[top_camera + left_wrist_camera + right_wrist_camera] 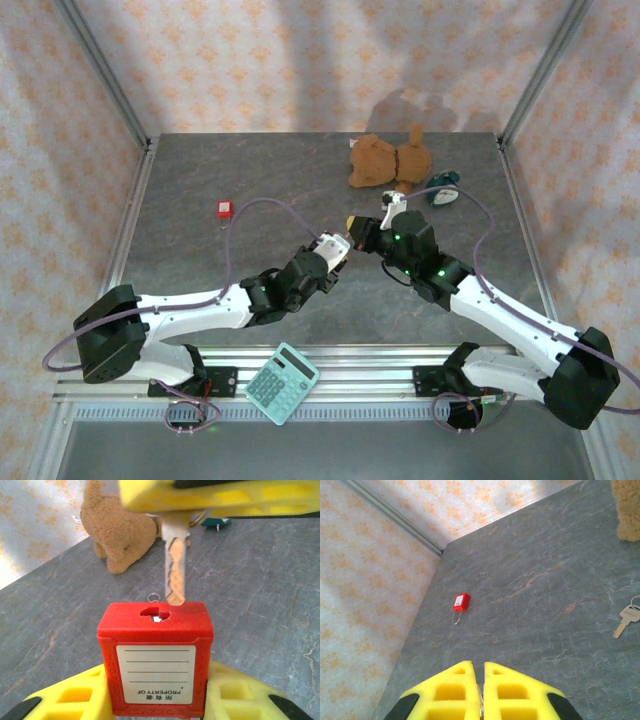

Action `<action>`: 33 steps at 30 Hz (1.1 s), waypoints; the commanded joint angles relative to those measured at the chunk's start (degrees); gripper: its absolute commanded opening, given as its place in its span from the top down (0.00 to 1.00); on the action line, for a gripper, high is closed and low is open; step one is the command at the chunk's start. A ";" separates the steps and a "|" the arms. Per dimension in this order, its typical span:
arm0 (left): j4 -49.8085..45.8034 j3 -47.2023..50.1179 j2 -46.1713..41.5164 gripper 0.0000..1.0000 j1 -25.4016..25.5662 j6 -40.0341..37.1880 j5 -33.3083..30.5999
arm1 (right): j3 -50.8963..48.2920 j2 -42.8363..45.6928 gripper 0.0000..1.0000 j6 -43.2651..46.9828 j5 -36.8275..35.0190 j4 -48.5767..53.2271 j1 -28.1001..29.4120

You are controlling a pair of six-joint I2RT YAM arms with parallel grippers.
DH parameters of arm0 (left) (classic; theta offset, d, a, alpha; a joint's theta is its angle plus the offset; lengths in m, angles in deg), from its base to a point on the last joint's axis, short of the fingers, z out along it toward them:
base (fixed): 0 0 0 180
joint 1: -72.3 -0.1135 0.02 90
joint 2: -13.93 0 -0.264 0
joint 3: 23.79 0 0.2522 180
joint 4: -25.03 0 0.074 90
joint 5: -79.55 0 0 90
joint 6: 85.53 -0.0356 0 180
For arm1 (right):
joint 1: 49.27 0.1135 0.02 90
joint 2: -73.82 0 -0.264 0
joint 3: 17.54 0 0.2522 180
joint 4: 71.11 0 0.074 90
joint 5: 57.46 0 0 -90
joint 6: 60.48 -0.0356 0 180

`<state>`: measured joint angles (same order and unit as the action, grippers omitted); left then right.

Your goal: Unlock with the key

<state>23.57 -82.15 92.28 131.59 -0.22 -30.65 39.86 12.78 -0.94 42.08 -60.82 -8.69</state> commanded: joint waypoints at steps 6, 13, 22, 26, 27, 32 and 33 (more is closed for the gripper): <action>3.08 -0.55 -0.20 0.70 0.65 -0.71 -1.73 | 1.03 -0.16 0.94 -0.74 2.49 -1.80 0.12; 3.17 -0.93 -0.87 0.71 0.61 0.60 -0.37 | 0.31 -0.87 0.94 0.88 2.99 -1.19 0.25; 2.52 -1.70 -1.23 0.73 0.64 1.71 1.63 | -0.25 -3.00 0.94 4.33 3.66 -2.05 0.56; 2.45 -1.64 -1.18 0.73 0.59 1.97 1.71 | 0.07 -4.51 0.94 4.70 3.68 -2.69 0.56; 2.47 -1.57 -1.36 0.73 0.65 2.20 1.58 | 0.21 -4.74 0.94 4.86 3.54 -2.62 0.56; 2.51 -0.85 -2.25 0.74 0.65 2.57 1.37 | 0.21 -5.07 0.94 5.06 4.07 -2.08 0.56; 2.47 -0.77 -2.33 0.74 0.61 2.56 1.01 | 0.09 -5.17 0.94 4.77 4.88 -2.23 0.56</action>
<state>21.36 -82.09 92.28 131.39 3.34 -30.63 39.86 9.13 2.60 45.78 -63.90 -8.69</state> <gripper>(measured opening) 0.344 0.058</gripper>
